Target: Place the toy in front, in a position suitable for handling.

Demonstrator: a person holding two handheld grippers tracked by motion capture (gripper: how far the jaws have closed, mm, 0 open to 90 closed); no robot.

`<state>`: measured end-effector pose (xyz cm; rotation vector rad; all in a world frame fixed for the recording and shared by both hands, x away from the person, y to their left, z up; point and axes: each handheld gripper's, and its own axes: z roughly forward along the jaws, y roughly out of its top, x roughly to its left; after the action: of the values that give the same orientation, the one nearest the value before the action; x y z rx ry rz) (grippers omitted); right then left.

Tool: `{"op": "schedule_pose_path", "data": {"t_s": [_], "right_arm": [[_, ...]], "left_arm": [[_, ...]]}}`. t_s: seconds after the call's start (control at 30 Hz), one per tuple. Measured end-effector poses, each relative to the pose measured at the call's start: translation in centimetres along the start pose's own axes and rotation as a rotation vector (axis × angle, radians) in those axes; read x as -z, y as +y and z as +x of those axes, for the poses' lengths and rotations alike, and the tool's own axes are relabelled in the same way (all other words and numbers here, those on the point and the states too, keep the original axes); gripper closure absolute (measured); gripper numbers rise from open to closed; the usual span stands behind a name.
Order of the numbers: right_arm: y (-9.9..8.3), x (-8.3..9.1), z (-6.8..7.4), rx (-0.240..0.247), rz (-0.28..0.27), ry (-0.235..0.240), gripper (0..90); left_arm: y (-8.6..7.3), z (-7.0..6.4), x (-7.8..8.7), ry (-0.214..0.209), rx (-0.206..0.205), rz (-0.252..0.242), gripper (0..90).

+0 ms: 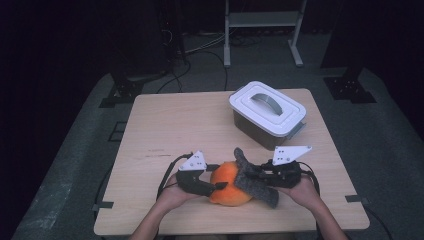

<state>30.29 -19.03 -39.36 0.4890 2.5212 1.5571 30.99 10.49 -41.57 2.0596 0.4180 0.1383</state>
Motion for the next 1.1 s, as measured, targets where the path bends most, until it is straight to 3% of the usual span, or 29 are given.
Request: {"op": "schedule_pose_path", "data": {"t_s": [0.07,0.2,0.33,0.47,0.6,0.7,0.83,0.9,1.1], "right_arm": [[0.6,-0.1,0.6,0.021,-0.009,0.013,76.3],[0.2,-1.4,1.1,0.041,0.038,0.026,76.3],[-0.3,-1.4,0.4,0.025,0.037,0.021,76.3],[-1.0,-0.5,-0.6,-0.007,0.028,-0.013,76.2],[-1.4,-0.1,-1.3,-0.026,0.030,-0.034,76.1],[-1.0,0.0,-0.9,-0.020,0.029,-0.036,76.4],[0.0,0.2,0.0,0.005,-0.008,-0.009,76.5],[0.2,-0.2,0.4,0.031,0.017,-0.015,76.5],[-0.7,-0.2,-0.5,0.013,0.034,-0.028,76.4]], "left_arm": [[0.1,-0.1,-0.2,0.004,0.008,-0.003,35.9],[0.2,-0.2,-0.2,-0.001,-0.002,-0.001,32.5],[0.2,0.0,-0.3,-0.016,-0.009,-0.008,16.3],[0.2,-0.2,-0.4,-0.022,-0.020,-0.004,14.0],[0.1,-0.5,-0.6,-0.017,-0.030,-0.004,26.4],[0.2,-0.6,-0.5,0.001,-0.038,0.000,34.5],[0.4,-0.5,-0.6,0.002,-0.014,-0.016,35.8],[0.4,-0.5,-0.6,0.006,-0.017,-0.010,35.6],[0.3,-0.3,-0.5,0.010,-0.003,-0.017,36.2]]}}
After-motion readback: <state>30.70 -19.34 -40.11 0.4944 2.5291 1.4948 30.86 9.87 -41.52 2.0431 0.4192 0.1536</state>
